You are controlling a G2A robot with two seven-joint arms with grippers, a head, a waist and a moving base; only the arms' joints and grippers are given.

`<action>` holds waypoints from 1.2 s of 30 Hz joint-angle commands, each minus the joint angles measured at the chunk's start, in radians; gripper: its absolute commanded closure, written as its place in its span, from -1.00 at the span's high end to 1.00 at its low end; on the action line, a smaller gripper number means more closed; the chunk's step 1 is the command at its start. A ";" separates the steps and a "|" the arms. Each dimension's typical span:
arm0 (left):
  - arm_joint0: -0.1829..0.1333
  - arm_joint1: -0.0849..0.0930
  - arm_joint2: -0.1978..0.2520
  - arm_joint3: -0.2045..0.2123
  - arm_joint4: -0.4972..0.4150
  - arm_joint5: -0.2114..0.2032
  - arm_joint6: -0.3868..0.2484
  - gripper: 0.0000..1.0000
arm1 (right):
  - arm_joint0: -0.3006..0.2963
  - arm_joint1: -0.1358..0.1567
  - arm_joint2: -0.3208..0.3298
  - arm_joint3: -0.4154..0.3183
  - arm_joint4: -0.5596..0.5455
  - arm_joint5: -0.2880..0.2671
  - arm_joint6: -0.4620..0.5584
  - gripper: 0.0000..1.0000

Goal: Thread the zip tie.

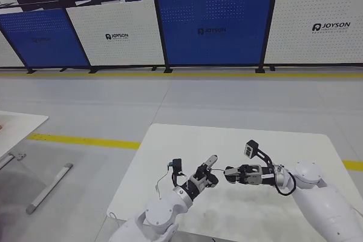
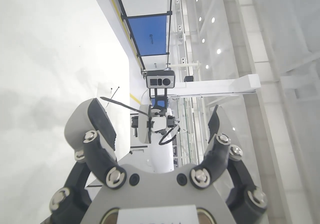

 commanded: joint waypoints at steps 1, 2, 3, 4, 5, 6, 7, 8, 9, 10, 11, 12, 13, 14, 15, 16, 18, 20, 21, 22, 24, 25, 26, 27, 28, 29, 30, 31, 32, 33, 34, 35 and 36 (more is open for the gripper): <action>-0.001 -0.003 0.005 0.005 0.004 -0.008 0.011 1.00 | 0.000 0.000 0.000 0.000 0.000 0.000 0.000 -1.00; -0.003 -0.004 0.006 0.007 0.004 -0.008 0.012 1.00 | 0.000 0.000 0.000 0.000 0.000 0.000 0.000 -1.00; -0.004 -0.005 0.006 0.009 0.004 -0.010 0.017 1.00 | 0.000 0.000 0.000 0.000 0.000 0.000 0.000 -1.00; -0.005 -0.006 0.006 0.010 0.004 -0.012 0.018 0.66 | 0.000 0.000 0.000 0.000 0.000 0.000 0.000 -1.00; -0.006 -0.006 0.006 0.011 0.003 -0.015 0.020 0.18 | 0.000 0.000 0.000 0.000 0.000 0.000 0.000 -1.00; -0.006 -0.008 0.004 0.011 -0.002 -0.020 0.023 -0.18 | 0.000 0.000 0.000 0.000 0.000 0.000 0.000 -1.00; -0.005 -0.008 0.003 0.012 -0.003 -0.024 0.024 -0.28 | 0.000 0.000 0.000 0.000 0.000 0.000 0.000 -1.00; -0.005 -0.009 0.002 0.013 -0.003 -0.026 0.024 -0.34 | 0.000 0.000 0.000 0.000 0.000 0.000 0.000 -1.00; -0.005 -0.009 0.000 0.013 -0.001 -0.027 0.025 -0.40 | 0.000 0.000 0.000 0.000 0.000 0.000 0.000 -1.00; -0.002 -0.009 -0.001 0.012 0.001 -0.030 0.022 -0.56 | 0.000 0.000 0.000 0.000 0.000 0.000 0.000 -1.00; 0.000 -0.009 -0.004 0.012 0.011 -0.034 0.024 -0.70 | 0.000 0.000 0.000 0.000 0.000 0.000 0.000 -1.00; 0.004 -0.009 -0.006 0.011 0.017 -0.041 0.029 -0.66 | 0.000 0.000 0.000 0.000 0.000 0.000 0.000 -1.00; 0.010 -0.009 -0.006 0.010 0.020 -0.045 0.028 -0.72 | 0.000 0.000 0.000 0.000 0.000 0.000 0.000 -1.00; 0.016 -0.008 -0.009 0.008 0.023 -0.050 0.025 -0.80 | 0.000 0.000 0.000 0.000 0.000 0.000 0.000 -1.00; 0.020 -0.008 -0.012 0.006 0.025 -0.053 0.024 -0.76 | 0.000 0.000 0.000 0.000 0.000 0.000 0.000 -1.00; 0.023 -0.007 -0.014 0.005 0.026 -0.055 0.022 -0.88 | 0.000 0.000 0.000 0.000 0.000 0.000 0.000 -1.00; 0.029 -0.007 -0.020 0.003 0.027 -0.058 0.017 -0.88 | 0.000 0.000 0.000 0.000 0.000 0.000 0.000 -1.00; 0.034 -0.007 -0.024 0.001 0.029 -0.064 0.009 -0.98 | 0.000 0.000 0.000 0.000 0.000 0.000 0.000 -1.00; 0.036 -0.006 -0.024 0.001 0.035 -0.066 0.002 -0.98 | 0.000 0.000 0.000 0.000 0.000 0.000 0.000 -1.00; 0.038 -0.006 -0.026 0.001 0.042 -0.067 -0.004 -1.00 | 0.000 0.000 0.000 0.000 0.000 0.000 0.000 -1.00; 0.041 -0.006 -0.028 -0.001 0.045 -0.074 -0.006 -1.00 | 0.000 0.000 0.000 0.000 0.000 0.000 0.000 -1.00; 0.040 -0.006 -0.028 0.000 0.048 -0.075 -0.008 -1.00 | 0.000 0.000 0.000 0.000 0.000 0.000 0.000 -1.00; 0.040 -0.007 -0.027 0.000 0.050 -0.074 -0.008 -1.00 | 0.000 0.000 0.000 0.000 0.000 0.000 0.000 -1.00; 0.038 -0.008 -0.027 0.001 0.051 -0.073 -0.008 -1.00 | 0.000 0.000 0.000 0.000 0.000 0.000 0.000 -1.00; 0.037 -0.008 -0.026 0.002 0.054 -0.071 -0.008 -1.00 | 0.000 0.000 0.000 0.000 0.000 0.000 0.000 -1.00; 0.036 -0.009 -0.025 0.003 0.056 -0.070 -0.008 -1.00 | 0.000 0.000 0.000 0.000 0.000 0.000 0.000 -1.00; 0.035 -0.009 -0.024 0.004 0.060 -0.067 -0.008 -1.00 | 0.000 0.000 0.000 0.000 0.000 0.000 0.000 -1.00; 0.033 -0.009 -0.023 0.004 0.065 -0.063 -0.008 -1.00 | 0.000 0.000 0.000 0.000 0.000 0.000 0.000 -1.00; 0.033 -0.010 -0.023 0.004 0.066 -0.062 -0.008 -1.00 | 0.000 0.000 0.000 0.000 0.000 0.000 0.000 -1.00; 0.032 -0.010 -0.023 0.004 0.068 -0.061 -0.007 -0.82 | 0.000 0.000 0.000 0.000 0.000 0.000 0.000 -1.00; 0.032 -0.011 -0.023 0.004 0.071 -0.059 -0.006 -0.76 | 0.000 0.000 0.000 0.000 0.000 0.000 0.000 -1.00; 0.032 -0.011 -0.022 0.004 0.072 -0.059 -0.005 -0.68 | 0.000 0.000 0.000 0.000 0.000 0.000 0.000 -1.00; 0.032 -0.012 -0.022 0.004 0.072 -0.059 -0.005 -0.60 | 0.000 0.000 0.000 0.000 0.000 0.000 0.000 -1.00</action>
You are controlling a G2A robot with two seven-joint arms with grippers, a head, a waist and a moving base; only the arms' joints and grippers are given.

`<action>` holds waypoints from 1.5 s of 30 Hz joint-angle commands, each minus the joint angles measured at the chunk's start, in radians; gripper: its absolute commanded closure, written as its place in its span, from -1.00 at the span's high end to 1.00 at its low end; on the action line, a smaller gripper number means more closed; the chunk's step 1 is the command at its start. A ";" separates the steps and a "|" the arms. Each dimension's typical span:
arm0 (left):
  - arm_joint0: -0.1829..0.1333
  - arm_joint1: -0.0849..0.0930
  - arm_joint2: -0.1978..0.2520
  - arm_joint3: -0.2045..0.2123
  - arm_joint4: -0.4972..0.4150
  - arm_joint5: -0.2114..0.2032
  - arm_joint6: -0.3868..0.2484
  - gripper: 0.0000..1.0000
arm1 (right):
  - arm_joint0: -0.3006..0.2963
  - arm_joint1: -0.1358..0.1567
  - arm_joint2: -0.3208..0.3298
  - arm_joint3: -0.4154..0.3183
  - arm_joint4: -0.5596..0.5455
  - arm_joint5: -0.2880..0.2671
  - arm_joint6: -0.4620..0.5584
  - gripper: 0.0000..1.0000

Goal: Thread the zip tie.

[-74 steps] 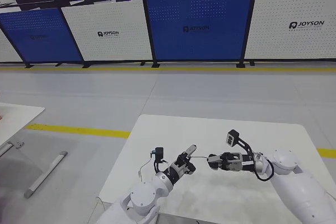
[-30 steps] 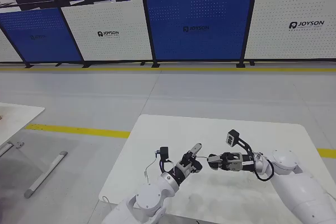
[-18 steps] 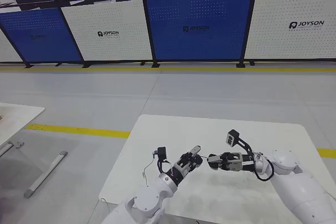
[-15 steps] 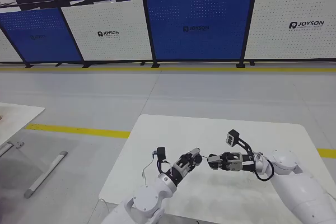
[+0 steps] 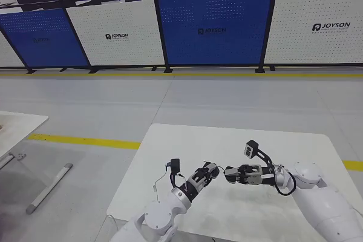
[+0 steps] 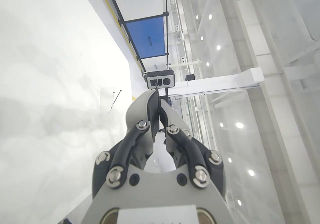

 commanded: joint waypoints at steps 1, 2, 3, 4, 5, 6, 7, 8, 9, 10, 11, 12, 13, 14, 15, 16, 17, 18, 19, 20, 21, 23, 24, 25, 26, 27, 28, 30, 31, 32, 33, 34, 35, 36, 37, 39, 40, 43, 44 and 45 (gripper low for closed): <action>-0.001 -0.001 0.000 0.000 0.001 0.001 0.002 -0.58 | 0.000 0.000 0.000 0.000 0.000 0.000 0.000 -1.00; -0.002 -0.002 0.000 0.000 0.000 0.001 0.003 -0.56 | 0.000 0.000 0.000 0.000 0.000 0.000 0.000 -1.00; -0.002 -0.002 0.000 0.000 -0.002 0.001 0.005 -0.52 | 0.000 0.000 0.000 0.000 0.000 0.000 0.000 -1.00; -0.003 -0.003 -0.001 -0.001 -0.001 0.001 0.006 -0.60 | 0.000 0.000 0.000 0.000 0.000 0.000 0.000 -1.00; -0.003 -0.003 -0.001 -0.001 0.002 0.000 0.007 -0.64 | 0.000 0.000 0.000 0.000 0.000 0.000 0.000 -1.00; -0.003 -0.004 -0.001 -0.002 0.002 -0.001 0.007 -0.64 | 0.000 0.000 0.000 0.000 0.000 0.000 0.000 -1.00; -0.003 -0.004 -0.002 -0.003 0.002 -0.001 0.006 -0.76 | 0.000 0.000 0.000 0.000 0.000 0.000 0.000 -1.00; -0.002 -0.005 -0.002 -0.003 0.004 -0.002 0.005 -0.80 | 0.000 0.000 0.000 0.000 0.000 0.000 0.000 -1.00; -0.002 -0.005 -0.002 -0.003 0.005 -0.002 0.004 -0.82 | 0.000 0.000 0.000 0.000 0.000 0.000 0.000 -1.00; -0.002 -0.005 -0.002 -0.004 0.007 -0.001 0.002 -0.90 | 0.000 0.000 0.000 0.000 0.000 0.000 0.000 -1.00; -0.002 -0.005 -0.002 -0.004 0.010 -0.001 0.000 -0.92 | 0.000 0.000 0.000 0.000 0.000 0.000 0.000 -1.00; -0.001 -0.005 -0.002 -0.004 0.014 -0.001 -0.003 -1.00 | 0.000 0.000 0.000 0.000 0.000 0.000 0.000 -1.00; -0.001 -0.006 -0.002 -0.004 0.015 -0.001 -0.004 -1.00 | 0.000 0.000 0.000 0.000 0.000 0.000 0.000 -1.00; -0.001 -0.006 -0.002 -0.004 0.015 -0.001 -0.004 -1.00 | 0.000 0.000 0.000 0.000 0.000 0.000 0.000 -1.00; 0.000 -0.006 -0.003 -0.005 0.017 0.000 -0.004 -1.00 | 0.000 0.000 0.000 0.000 0.000 0.000 0.000 -1.00; -0.001 -0.006 -0.003 -0.005 0.019 0.000 -0.005 -1.00 | 0.000 0.000 0.000 0.000 0.000 0.000 0.000 -1.00; -0.001 -0.007 -0.003 -0.005 0.023 0.000 -0.007 -1.00 | 0.000 0.000 0.000 0.000 0.000 0.000 0.000 -1.00; 0.000 -0.007 -0.002 -0.005 0.029 -0.001 -0.009 -1.00 | 0.000 0.000 0.000 0.000 0.000 0.000 0.000 -1.00; 0.001 -0.007 -0.002 -0.006 0.033 0.000 -0.010 -1.00 | 0.000 0.000 0.000 0.000 0.000 0.000 0.000 -1.00; 0.001 -0.007 -0.002 -0.006 0.036 0.001 -0.010 -1.00 | 0.000 0.000 0.000 0.000 0.000 0.000 0.000 -1.00; 0.002 -0.007 -0.002 -0.007 0.039 0.001 -0.010 -1.00 | 0.000 0.000 0.000 0.000 0.000 0.000 0.000 -1.00; 0.002 -0.008 -0.003 -0.007 0.048 0.003 -0.006 -1.00 | 0.000 0.000 0.000 0.000 0.000 0.000 0.000 -1.00; 0.002 -0.008 -0.002 -0.007 0.051 0.003 -0.005 -1.00 | 0.000 0.000 0.000 0.000 0.000 0.000 0.000 -1.00; 0.002 -0.008 -0.002 -0.007 0.054 0.005 -0.004 -1.00 | 0.000 0.000 0.000 0.000 0.000 0.000 0.000 -1.00; 0.002 -0.009 -0.002 -0.007 0.058 0.007 -0.002 -1.00 | -0.006 0.000 0.001 -0.006 0.000 0.001 -0.014 -1.00; 0.002 -0.009 -0.002 -0.007 0.061 0.009 0.000 -1.00 | -0.013 0.001 0.005 -0.017 0.001 0.003 -0.031 -1.00; 0.002 -0.009 -0.002 -0.007 0.064 0.010 0.004 -1.00 | -0.019 0.002 0.011 -0.025 0.001 0.001 -0.037 -0.70; 0.002 -0.010 -0.002 -0.006 0.077 0.021 0.015 -1.00 | -0.035 0.008 0.033 -0.030 0.019 -0.006 -0.033 -0.10; 0.002 -0.011 -0.002 -0.005 0.079 0.022 0.014 -1.00 | -0.042 0.011 0.043 -0.030 0.025 -0.012 -0.027 1.00; 0.003 -0.011 -0.002 -0.003 0.078 0.024 0.013 -1.00 | -0.051 0.015 0.058 -0.027 0.031 -0.019 -0.025 1.00; 0.003 -0.011 -0.003 -0.001 0.078 0.026 0.012 -1.00 | -0.057 0.018 0.068 -0.028 0.034 -0.022 -0.022 1.00; 0.003 -0.011 -0.004 0.001 0.079 0.029 0.011 -1.00 | -0.064 0.022 0.078 -0.028 0.037 -0.025 -0.022 1.00; 0.004 -0.011 -0.004 0.003 0.081 0.032 0.008 -1.00 | -0.070 0.025 0.089 -0.029 0.036 -0.027 -0.024 1.00; 0.005 -0.011 -0.005 0.005 0.088 0.037 0.007 -1.00 | -0.079 0.031 0.104 -0.032 0.032 -0.026 -0.032 1.00; 0.006 -0.011 -0.006 0.006 0.093 0.039 0.008 -1.00 | -0.087 0.035 0.117 -0.039 0.031 -0.028 -0.037 1.00; 0.006 -0.012 -0.007 0.015 0.115 0.043 0.037 -1.00 | -0.110 0.047 0.151 -0.060 0.024 -0.037 -0.057 1.00; 0.004 -0.013 -0.003 0.020 0.122 0.044 0.044 -1.00 | -0.121 0.052 0.164 -0.073 0.017 -0.036 -0.069 1.00; 0.002 -0.015 0.004 0.027 0.118 0.046 0.048 -1.00 | -0.134 0.056 0.178 -0.090 0.022 -0.033 -0.082 1.00; 0.002 -0.015 0.004 0.027 0.118 0.046 0.048 -1.00 | -0.134 0.056 0.178 -0.090 0.022 -0.033 -0.082 1.00; 0.002 -0.015 0.004 0.027 0.118 0.046 0.048 -1.00 | -0.134 0.056 0.178 -0.090 0.022 -0.033 -0.082 1.00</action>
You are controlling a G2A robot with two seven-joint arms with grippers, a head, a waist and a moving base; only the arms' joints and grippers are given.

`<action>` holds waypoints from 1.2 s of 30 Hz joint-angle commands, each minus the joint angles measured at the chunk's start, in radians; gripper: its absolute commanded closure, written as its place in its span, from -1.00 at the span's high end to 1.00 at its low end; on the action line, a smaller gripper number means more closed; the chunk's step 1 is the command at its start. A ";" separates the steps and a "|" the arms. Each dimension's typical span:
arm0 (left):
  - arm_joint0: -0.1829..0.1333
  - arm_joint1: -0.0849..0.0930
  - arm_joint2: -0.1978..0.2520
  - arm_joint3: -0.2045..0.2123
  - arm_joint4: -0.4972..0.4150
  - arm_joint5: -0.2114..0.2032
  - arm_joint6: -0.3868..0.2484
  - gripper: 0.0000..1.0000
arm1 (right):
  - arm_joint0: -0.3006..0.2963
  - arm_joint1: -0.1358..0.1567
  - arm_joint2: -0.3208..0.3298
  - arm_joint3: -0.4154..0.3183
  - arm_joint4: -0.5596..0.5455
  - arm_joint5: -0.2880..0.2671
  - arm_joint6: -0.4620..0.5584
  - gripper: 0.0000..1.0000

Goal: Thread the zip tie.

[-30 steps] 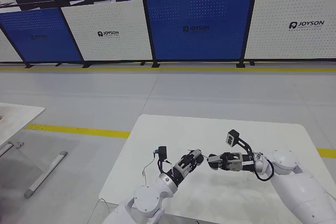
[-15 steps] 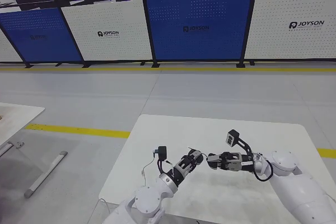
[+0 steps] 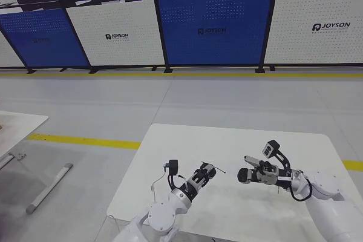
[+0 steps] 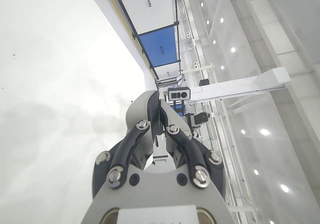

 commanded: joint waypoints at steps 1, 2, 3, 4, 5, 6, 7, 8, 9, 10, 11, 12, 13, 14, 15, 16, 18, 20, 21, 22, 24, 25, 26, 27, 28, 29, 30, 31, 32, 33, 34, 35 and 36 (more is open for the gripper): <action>0.000 0.000 0.000 0.000 0.000 0.000 -0.001 -1.00 | 0.001 0.000 -0.001 0.001 0.000 0.000 0.001 1.00; 0.000 0.000 0.000 0.000 0.000 0.000 -0.001 -1.00 | 0.001 0.000 -0.001 0.001 0.000 0.000 0.001 1.00; 0.000 0.000 0.000 0.000 0.000 0.000 -0.001 -1.00 | 0.001 0.000 -0.001 0.001 0.000 0.000 0.001 1.00; 0.000 0.000 0.000 0.000 0.000 0.000 -0.001 -1.00 | 0.001 0.000 -0.001 0.001 0.000 0.000 0.001 1.00; 0.000 0.000 0.000 0.000 0.000 0.000 -0.001 -1.00 | 0.001 0.000 -0.001 0.001 0.000 0.000 0.001 1.00; 0.000 0.000 0.000 0.000 0.000 0.000 -0.001 -1.00 | 0.001 0.000 -0.001 0.001 0.000 0.000 0.001 1.00; 0.000 0.000 0.000 0.000 0.000 0.000 -0.001 -1.00 | 0.001 0.000 -0.001 0.001 0.000 0.000 0.001 1.00; 0.000 0.000 0.000 0.002 0.000 -0.001 0.000 -1.00 | 0.001 0.000 -0.001 0.001 0.000 0.000 0.001 1.00; 0.000 -0.001 -0.001 0.007 -0.002 -0.003 -0.002 -1.00 | 0.001 0.000 -0.001 0.001 0.000 0.000 0.001 1.00; 0.000 -0.001 -0.001 0.012 -0.003 -0.002 -0.010 -1.00 | 0.001 0.000 -0.001 0.001 0.000 0.000 0.001 1.00; 0.003 0.000 -0.003 0.014 -0.021 0.004 -0.032 -1.00 | 0.001 0.000 -0.001 0.001 0.000 0.000 0.001 1.00; 0.005 0.001 -0.010 0.011 -0.044 0.008 -0.055 -1.00 | 0.001 0.000 -0.001 0.001 0.000 0.000 0.001 1.00; 0.007 0.002 -0.019 0.007 -0.063 0.009 -0.077 -1.00 | 0.001 0.000 -0.001 0.001 0.000 0.000 0.001 1.00; 0.013 0.005 -0.032 -0.003 -0.097 0.010 -0.116 -1.00 | 0.001 0.000 -0.001 0.001 0.000 0.000 0.001 1.00; 0.018 0.007 -0.046 -0.013 -0.122 0.010 -0.147 -1.00 | 0.001 0.000 -0.001 0.001 0.000 0.000 0.001 1.00; 0.023 0.010 -0.061 -0.020 -0.132 0.010 -0.173 -1.00 | 0.001 0.000 -0.001 0.001 0.000 0.000 0.001 1.00; 0.039 0.018 -0.091 -0.047 -0.136 -0.005 -0.216 -1.00 | 0.001 0.000 -0.001 0.001 0.000 0.000 0.001 1.00; 0.052 0.022 -0.113 -0.069 -0.140 -0.017 -0.241 -1.00 | 0.001 0.000 -0.001 0.001 0.000 0.000 0.001 1.00; 0.060 0.024 -0.124 -0.082 -0.144 -0.034 -0.255 -1.00 | 0.001 0.000 -0.001 0.001 0.000 0.000 0.001 1.00; 0.066 0.025 -0.133 -0.089 -0.154 -0.044 -0.252 -1.00 | 0.001 0.000 -0.001 0.001 0.000 0.000 0.001 1.00; 0.071 0.025 -0.140 -0.093 -0.163 -0.048 -0.247 -1.00 | 0.001 0.000 -0.001 0.001 0.000 0.000 0.001 1.00; 0.071 0.025 -0.140 -0.093 -0.163 -0.048 -0.247 -1.00 | 0.001 0.000 -0.001 0.001 0.000 0.000 0.001 1.00; 0.071 0.025 -0.140 -0.093 -0.163 -0.048 -0.247 -1.00 | 0.001 0.000 -0.001 0.001 0.000 0.000 0.001 1.00; 0.071 0.025 -0.140 -0.093 -0.163 -0.048 -0.247 -1.00 | 0.001 0.000 -0.001 0.001 0.000 0.000 0.001 1.00; 0.071 0.025 -0.140 -0.093 -0.163 -0.048 -0.247 -1.00 | 0.001 0.000 -0.001 0.001 0.000 0.000 0.001 1.00; 0.071 0.025 -0.140 -0.093 -0.163 -0.048 -0.247 -1.00 | 0.001 0.000 -0.001 0.001 0.000 0.000 0.001 1.00; 0.071 0.025 -0.140 -0.093 -0.163 -0.048 -0.247 -1.00 | 0.001 0.000 -0.001 0.001 0.000 0.000 0.001 1.00; 0.071 0.025 -0.140 -0.093 -0.163 -0.048 -0.247 -1.00 | 0.001 0.000 -0.001 0.001 0.000 0.000 0.001 1.00; 0.071 0.025 -0.140 -0.093 -0.163 -0.048 -0.247 -1.00 | 0.001 0.000 -0.001 0.001 0.000 0.000 0.001 1.00; 0.071 0.025 -0.140 -0.093 -0.163 -0.048 -0.247 -1.00 | 0.001 0.000 -0.001 0.001 0.000 0.000 0.001 1.00; 0.071 0.025 -0.140 -0.093 -0.163 -0.048 -0.247 -1.00 | 0.001 0.000 -0.001 0.001 0.000 0.000 0.001 1.00; 0.071 0.025 -0.140 -0.093 -0.163 -0.048 -0.247 -1.00 | 0.001 0.000 -0.001 0.001 0.000 0.000 0.001 1.00; 0.070 0.025 -0.139 -0.091 -0.166 -0.049 -0.245 -1.00 | 0.001 0.000 -0.001 0.001 0.000 0.000 0.001 1.00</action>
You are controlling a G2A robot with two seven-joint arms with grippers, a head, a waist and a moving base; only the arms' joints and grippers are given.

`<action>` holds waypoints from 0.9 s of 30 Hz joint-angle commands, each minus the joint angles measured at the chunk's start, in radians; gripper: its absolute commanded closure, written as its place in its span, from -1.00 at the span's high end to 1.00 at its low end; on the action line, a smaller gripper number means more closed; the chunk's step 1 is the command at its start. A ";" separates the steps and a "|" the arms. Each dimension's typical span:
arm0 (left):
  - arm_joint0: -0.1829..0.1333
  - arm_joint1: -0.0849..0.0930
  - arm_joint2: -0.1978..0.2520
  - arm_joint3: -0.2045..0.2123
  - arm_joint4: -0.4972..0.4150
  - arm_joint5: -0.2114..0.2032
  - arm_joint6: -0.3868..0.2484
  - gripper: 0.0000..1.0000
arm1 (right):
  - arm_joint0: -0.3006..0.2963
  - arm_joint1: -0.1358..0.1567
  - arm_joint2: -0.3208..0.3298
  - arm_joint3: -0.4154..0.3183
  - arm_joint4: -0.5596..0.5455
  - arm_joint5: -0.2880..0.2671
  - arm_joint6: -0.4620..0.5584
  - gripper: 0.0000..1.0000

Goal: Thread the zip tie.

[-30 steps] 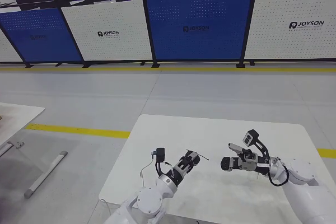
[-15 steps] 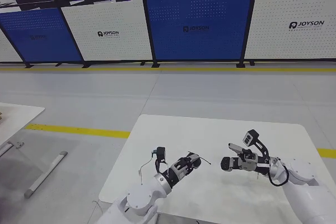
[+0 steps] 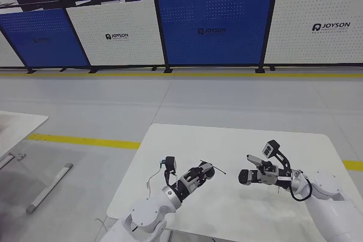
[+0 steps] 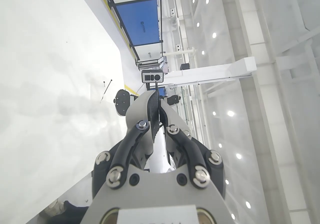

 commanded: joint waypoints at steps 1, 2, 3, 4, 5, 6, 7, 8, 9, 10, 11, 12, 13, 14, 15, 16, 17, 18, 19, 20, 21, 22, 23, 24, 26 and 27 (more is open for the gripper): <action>-0.002 -0.001 0.001 0.002 -0.018 -0.005 0.004 -1.00 | 0.000 0.000 0.000 0.000 0.000 0.000 0.000 1.00; -0.002 -0.002 -0.002 0.000 -0.042 -0.008 0.000 -1.00 | 0.000 0.000 0.000 0.000 0.000 0.000 0.000 1.00; -0.002 -0.002 -0.010 -0.005 -0.056 -0.015 0.000 -1.00 | 0.000 0.000 0.000 0.000 0.000 0.000 0.000 1.00; 0.001 -0.002 -0.017 -0.011 -0.066 -0.020 0.000 -1.00 | 0.000 0.000 0.000 0.000 0.000 0.000 0.000 1.00; 0.004 -0.001 -0.025 -0.020 -0.073 -0.025 -0.002 -1.00 | 0.000 0.000 0.000 0.000 0.000 0.000 0.000 1.00; 0.009 0.000 -0.041 -0.037 -0.069 -0.042 0.008 -1.00 | 0.000 0.000 0.000 0.000 0.000 0.000 0.000 1.00; 0.016 0.001 -0.050 -0.048 -0.063 -0.056 0.017 -1.00 | 0.000 0.000 0.000 0.000 0.000 0.000 0.000 1.00; 0.023 0.001 -0.059 -0.062 -0.062 -0.068 0.025 -1.00 | 0.000 0.000 0.000 0.000 0.000 0.000 0.000 1.00; 0.032 0.002 -0.071 -0.085 -0.070 -0.085 0.028 -1.00 | 0.000 0.000 0.000 0.000 0.000 0.000 0.000 1.00; 0.040 0.002 -0.081 -0.102 -0.082 -0.097 0.028 -1.00 | 0.000 0.000 0.000 0.000 0.000 0.000 0.000 1.00; 0.049 0.003 -0.090 -0.116 -0.096 -0.102 0.021 -1.00 | 0.000 0.000 0.000 0.000 0.000 0.000 0.000 1.00; 0.057 0.004 -0.106 -0.139 -0.116 -0.110 0.012 -1.00 | 0.000 0.000 0.000 0.000 0.000 0.000 0.000 1.00; 0.064 0.005 -0.119 -0.157 -0.123 -0.121 0.009 -1.00 | 0.000 0.000 0.000 0.000 0.000 0.000 0.000 1.00; 0.073 0.006 -0.128 -0.172 -0.136 -0.131 0.005 -1.00 | 0.000 0.000 0.000 0.000 0.000 0.000 0.000 1.00; 0.081 0.006 -0.135 -0.187 -0.157 -0.140 -0.002 -1.00 | 0.000 0.000 0.000 0.000 0.000 0.000 0.000 1.00; 0.089 0.006 -0.148 -0.200 -0.177 -0.149 -0.008 -1.00 | 0.000 0.000 0.000 0.000 0.000 0.000 0.000 1.00; 0.095 0.007 -0.156 -0.205 -0.181 -0.154 -0.009 -1.00 | 0.000 0.000 0.000 0.000 0.000 0.000 0.000 1.00; 0.099 0.007 -0.160 -0.207 -0.185 -0.154 -0.008 -1.00 | 0.000 0.000 0.000 0.000 0.000 0.000 0.000 1.00; 0.101 0.007 -0.161 -0.207 -0.191 -0.145 -0.010 -1.00 | 0.000 0.000 0.000 0.000 0.000 0.000 0.000 1.00; 0.101 0.007 -0.161 -0.207 -0.191 -0.145 -0.010 -1.00 | 0.000 0.000 0.000 0.000 0.000 0.000 0.000 1.00; 0.101 0.007 -0.161 -0.207 -0.191 -0.145 -0.010 -1.00 | 0.000 0.000 0.000 0.000 0.000 0.000 0.000 1.00; 0.101 0.007 -0.161 -0.207 -0.191 -0.145 -0.010 -1.00 | 0.000 0.000 0.000 0.000 0.000 0.000 0.000 1.00; 0.101 0.007 -0.161 -0.207 -0.191 -0.145 -0.010 -1.00 | 0.000 0.000 0.000 0.000 0.000 0.000 0.000 1.00; 0.101 0.007 -0.161 -0.207 -0.191 -0.145 -0.010 -1.00 | 0.000 0.000 0.000 0.000 0.000 0.000 0.000 1.00; 0.101 0.007 -0.161 -0.207 -0.191 -0.145 -0.010 -1.00 | 0.000 0.000 0.000 0.000 0.000 0.000 0.000 1.00; 0.101 0.007 -0.161 -0.207 -0.191 -0.145 -0.010 -1.00 | 0.000 0.000 0.000 0.000 0.000 0.000 0.000 1.00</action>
